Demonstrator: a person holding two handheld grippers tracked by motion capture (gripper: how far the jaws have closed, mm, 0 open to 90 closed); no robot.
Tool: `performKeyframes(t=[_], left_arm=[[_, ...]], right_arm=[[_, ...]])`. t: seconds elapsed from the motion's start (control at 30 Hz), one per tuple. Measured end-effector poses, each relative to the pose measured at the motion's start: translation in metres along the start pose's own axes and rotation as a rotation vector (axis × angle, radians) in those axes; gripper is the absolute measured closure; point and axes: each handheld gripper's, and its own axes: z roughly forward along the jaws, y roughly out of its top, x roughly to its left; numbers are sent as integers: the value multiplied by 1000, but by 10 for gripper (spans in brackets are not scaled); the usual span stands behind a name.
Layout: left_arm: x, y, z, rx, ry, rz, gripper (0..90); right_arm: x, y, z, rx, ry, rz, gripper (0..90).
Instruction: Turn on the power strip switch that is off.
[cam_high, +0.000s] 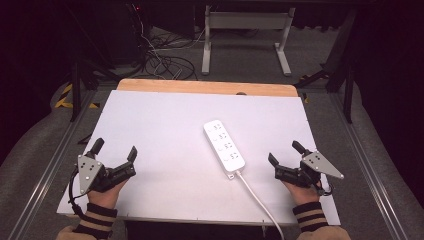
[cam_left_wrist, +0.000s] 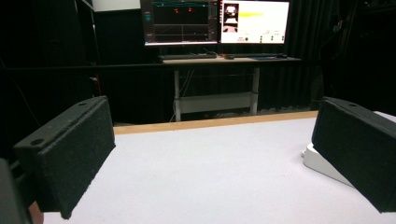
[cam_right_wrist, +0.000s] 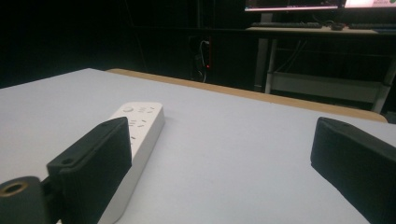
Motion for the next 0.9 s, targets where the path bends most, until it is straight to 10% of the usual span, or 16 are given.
performKeyframes(t=[0.17,0.63,0.9], left_arm=[[-1,0,0,-1,-3,0,1],[0,0,-1,-8,-8,-1,1],[-1,0,-2,-7,-8,0,1]], right_arm=[[10,10,-3,-18,31,-45,51],[17,35,-9,-24,57,40,107],[32,50,-8,-58,110,-17,151]])
